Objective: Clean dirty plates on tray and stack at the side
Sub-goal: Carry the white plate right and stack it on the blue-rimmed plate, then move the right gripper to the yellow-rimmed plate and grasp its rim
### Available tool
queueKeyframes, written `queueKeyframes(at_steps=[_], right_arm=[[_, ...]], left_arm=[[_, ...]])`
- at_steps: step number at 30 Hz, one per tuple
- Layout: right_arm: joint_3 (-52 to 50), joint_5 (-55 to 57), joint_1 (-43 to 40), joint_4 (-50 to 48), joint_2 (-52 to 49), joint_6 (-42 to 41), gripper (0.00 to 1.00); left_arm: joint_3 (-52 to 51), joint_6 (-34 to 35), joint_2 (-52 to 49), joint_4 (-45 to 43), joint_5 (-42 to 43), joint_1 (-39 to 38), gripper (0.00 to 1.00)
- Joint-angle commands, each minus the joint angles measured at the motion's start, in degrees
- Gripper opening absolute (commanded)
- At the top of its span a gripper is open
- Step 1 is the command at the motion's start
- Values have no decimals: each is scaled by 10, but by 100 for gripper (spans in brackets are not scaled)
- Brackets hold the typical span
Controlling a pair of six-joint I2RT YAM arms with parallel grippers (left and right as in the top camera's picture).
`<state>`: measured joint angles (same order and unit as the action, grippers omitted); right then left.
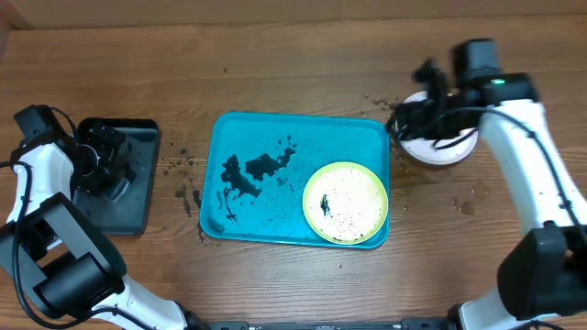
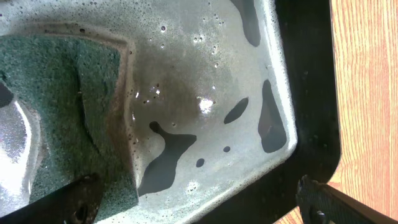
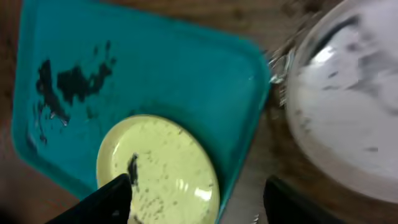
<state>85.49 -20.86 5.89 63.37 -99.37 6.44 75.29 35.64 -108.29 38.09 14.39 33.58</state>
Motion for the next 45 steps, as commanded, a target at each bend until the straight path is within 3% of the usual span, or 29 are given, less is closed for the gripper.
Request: queueKeyframes(at_steps=[1,4,10,20,27,36,38,43,45], right_arm=[[0,79,62,21,-33,36,66],[0,147,96,17,-56,2,65],[0,161,123,29,-101,-11,43],[-1,156,129,69,-128,-20,43],[-62,157,129,-11,-128,-15,43],[-111,155,129,-23,-128,-18,36],[-114,152,129,-27,-128,-18,28],[-114,143,133,-27,-128,-20,21],[-114,126,133,-29,-128,-38,4]], left_arm=[[-5,-5,-4,0,2,-2,100],[-5,-5,-4,0,2,-2,100],[-5,-5,-4,0,2,-2,100],[-5,-5,-4,0,2,-2,100],[-5,-5,-4,0,2,-2,100],[-5,-5,-4,0,2,-2,100],[-5,-5,-4,0,2,-2,100],[-5,-5,-4,0,2,-2,100],[-5,-5,-4,0,3,-2,100]])
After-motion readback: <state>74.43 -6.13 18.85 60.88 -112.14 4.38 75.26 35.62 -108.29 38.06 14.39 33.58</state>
